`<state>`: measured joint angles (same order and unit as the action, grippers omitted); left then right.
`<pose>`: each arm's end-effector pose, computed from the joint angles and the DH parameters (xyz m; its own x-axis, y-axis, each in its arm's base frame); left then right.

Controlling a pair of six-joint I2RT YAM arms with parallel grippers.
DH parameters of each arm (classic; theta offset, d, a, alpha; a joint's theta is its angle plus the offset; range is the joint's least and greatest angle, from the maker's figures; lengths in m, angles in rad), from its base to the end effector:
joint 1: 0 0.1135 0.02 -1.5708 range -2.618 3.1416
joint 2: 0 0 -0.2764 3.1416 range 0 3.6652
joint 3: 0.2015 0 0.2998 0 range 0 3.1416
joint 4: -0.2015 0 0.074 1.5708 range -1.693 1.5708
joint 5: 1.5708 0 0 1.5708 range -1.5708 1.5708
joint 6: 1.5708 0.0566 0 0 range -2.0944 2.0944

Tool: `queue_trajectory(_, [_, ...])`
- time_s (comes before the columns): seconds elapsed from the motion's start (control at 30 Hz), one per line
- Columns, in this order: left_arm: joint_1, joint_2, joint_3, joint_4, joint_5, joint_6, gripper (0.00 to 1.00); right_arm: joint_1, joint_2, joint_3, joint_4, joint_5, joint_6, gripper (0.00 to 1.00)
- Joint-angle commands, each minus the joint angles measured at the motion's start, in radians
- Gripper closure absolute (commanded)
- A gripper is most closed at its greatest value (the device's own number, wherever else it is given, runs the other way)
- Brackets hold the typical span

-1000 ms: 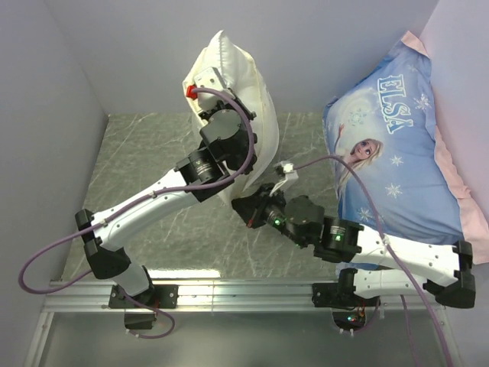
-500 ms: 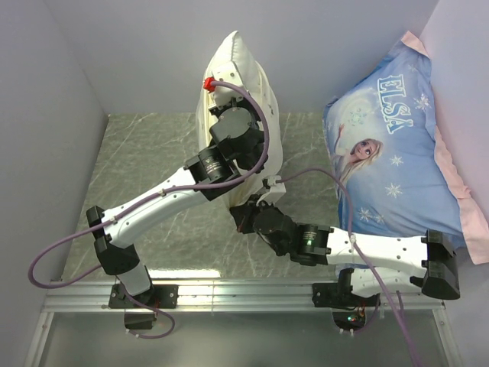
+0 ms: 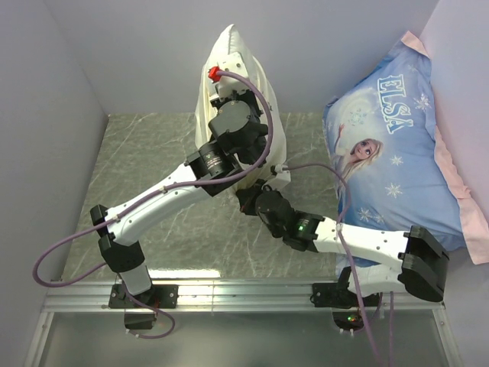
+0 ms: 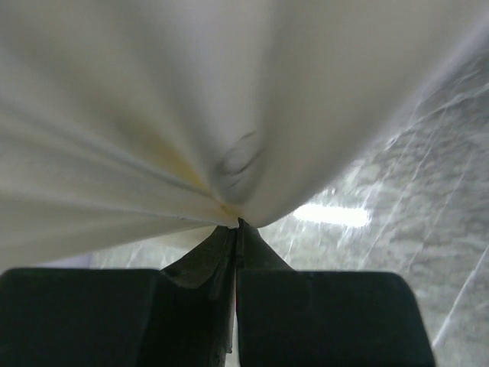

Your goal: Remove the pillowcase from the pillow

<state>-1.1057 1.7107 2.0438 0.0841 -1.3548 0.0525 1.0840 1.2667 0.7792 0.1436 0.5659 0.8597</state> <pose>0.2267 -0.3285 0.5748 0.1705 -0.3147 -0.9337 -0.2182 0.9120 -0.3473 0.1856 0.2859 0.2516 -0.4893 0.4427 -0.7514 -0.2133 0.7747 0.5953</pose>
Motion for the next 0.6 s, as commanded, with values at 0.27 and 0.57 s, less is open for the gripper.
queue_trajectory(0.27, [0.0, -0.114, 0.153, 0.243, 0.121, 0.099, 0.99, -0.128, 0.111, -0.083, -0.151, -0.032, 0.007, 1.0])
queue_trajectory(0.57, [0.0, -0.112, 0.213, 0.239, 0.132, 0.148, 0.99, -0.223, 0.209, -0.066, -0.104, -0.09, 0.01, 1.0])
